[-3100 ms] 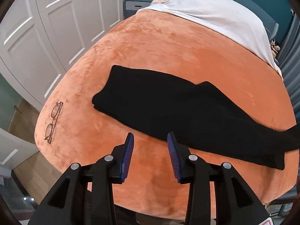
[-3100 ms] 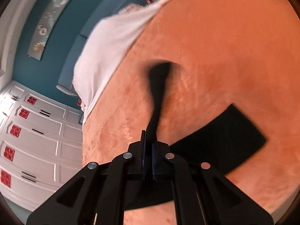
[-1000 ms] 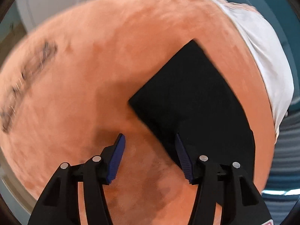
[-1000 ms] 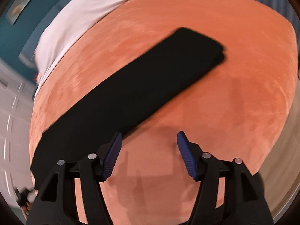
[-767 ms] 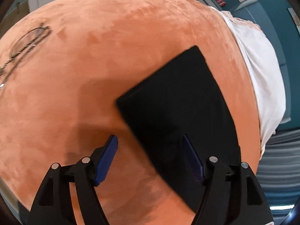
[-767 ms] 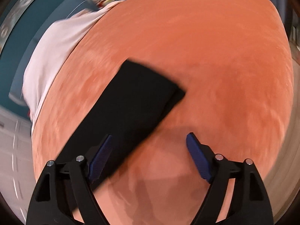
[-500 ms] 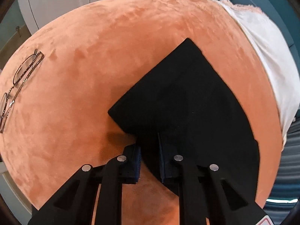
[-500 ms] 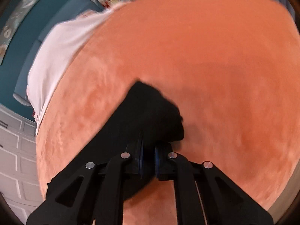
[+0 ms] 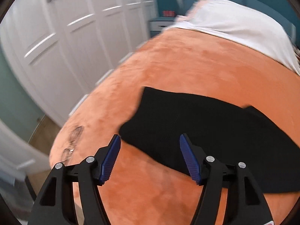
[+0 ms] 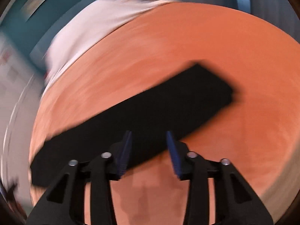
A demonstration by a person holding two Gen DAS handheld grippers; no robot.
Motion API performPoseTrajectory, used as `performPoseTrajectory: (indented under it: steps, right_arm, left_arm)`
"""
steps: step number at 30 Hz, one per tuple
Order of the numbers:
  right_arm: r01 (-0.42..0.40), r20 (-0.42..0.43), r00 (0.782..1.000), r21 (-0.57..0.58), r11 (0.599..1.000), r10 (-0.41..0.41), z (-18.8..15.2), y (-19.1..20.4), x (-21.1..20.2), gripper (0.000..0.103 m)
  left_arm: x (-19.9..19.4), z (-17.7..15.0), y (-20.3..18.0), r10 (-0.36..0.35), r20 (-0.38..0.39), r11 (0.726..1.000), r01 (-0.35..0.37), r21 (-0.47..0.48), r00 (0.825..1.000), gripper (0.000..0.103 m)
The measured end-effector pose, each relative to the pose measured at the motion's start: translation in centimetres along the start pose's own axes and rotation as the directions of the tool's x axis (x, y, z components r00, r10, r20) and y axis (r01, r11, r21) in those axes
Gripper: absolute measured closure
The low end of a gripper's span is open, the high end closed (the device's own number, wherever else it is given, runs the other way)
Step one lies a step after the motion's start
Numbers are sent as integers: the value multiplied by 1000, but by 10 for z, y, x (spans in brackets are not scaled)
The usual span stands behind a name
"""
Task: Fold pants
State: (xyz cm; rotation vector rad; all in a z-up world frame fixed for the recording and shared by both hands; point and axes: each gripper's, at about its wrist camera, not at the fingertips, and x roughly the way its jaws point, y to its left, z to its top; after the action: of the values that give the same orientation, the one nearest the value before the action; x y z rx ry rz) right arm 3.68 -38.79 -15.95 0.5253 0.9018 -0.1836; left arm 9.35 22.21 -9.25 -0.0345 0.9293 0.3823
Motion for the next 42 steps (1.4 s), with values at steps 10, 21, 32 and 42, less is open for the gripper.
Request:
performPoseTrajectory:
  steps: [10, 21, 32, 42]
  right_arm:
    - [-328, -320, 925, -400, 856, 205, -28, 308, 138, 85]
    - [-199, -333, 943, -491, 848, 29, -41, 433, 275, 88]
    - [-242, -248, 954, -303, 922, 168, -34, 282, 168, 84]
    - [78, -1, 997, 112, 991, -79, -2, -56, 25, 97]
  left_arm:
    - [70, -25, -27, 16, -196, 999, -6, 48, 981, 39]
    - [107, -49, -3, -21, -247, 1000, 18, -14, 969, 29]
    - [53, -37, -23, 20, -145, 997, -9, 76, 989, 31]
    - [-37, -52, -91, -36, -61, 977, 48, 206, 997, 30]
